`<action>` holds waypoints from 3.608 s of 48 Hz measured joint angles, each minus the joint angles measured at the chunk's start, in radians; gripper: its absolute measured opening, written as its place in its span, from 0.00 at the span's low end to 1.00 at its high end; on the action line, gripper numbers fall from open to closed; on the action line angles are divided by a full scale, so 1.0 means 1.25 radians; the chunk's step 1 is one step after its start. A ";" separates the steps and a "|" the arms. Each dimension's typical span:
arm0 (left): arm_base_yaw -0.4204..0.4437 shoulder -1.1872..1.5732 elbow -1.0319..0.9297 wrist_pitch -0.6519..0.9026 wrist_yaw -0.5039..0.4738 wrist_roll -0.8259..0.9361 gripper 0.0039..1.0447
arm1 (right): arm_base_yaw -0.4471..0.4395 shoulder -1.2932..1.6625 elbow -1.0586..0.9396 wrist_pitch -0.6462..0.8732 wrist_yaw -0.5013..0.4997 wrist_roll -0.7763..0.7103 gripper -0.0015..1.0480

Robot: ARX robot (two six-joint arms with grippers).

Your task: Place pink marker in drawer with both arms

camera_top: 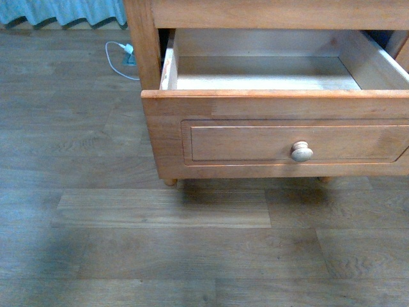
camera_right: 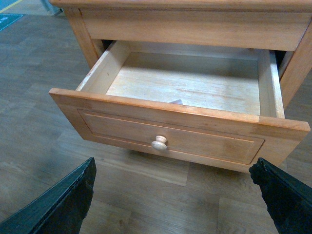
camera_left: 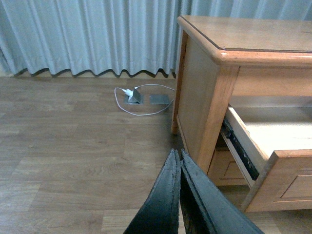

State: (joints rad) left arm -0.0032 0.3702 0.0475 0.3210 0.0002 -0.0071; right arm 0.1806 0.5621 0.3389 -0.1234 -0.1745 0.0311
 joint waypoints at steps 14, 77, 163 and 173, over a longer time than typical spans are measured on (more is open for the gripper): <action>0.001 -0.066 -0.020 -0.023 0.000 0.002 0.04 | 0.000 0.000 0.000 0.000 0.000 0.000 0.92; 0.001 -0.293 -0.020 -0.256 0.000 0.003 0.96 | 0.057 0.266 0.088 -0.047 0.080 -0.007 0.92; 0.001 -0.293 -0.020 -0.256 0.000 0.002 0.94 | 0.010 1.276 0.596 0.640 0.214 0.012 0.92; 0.001 -0.293 -0.020 -0.256 0.000 0.002 0.94 | 0.007 1.286 0.596 0.655 0.218 0.019 0.92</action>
State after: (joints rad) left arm -0.0025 0.0044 0.0227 0.0006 0.0002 -0.0040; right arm 0.1890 2.1696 1.0836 0.6949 0.0978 0.0547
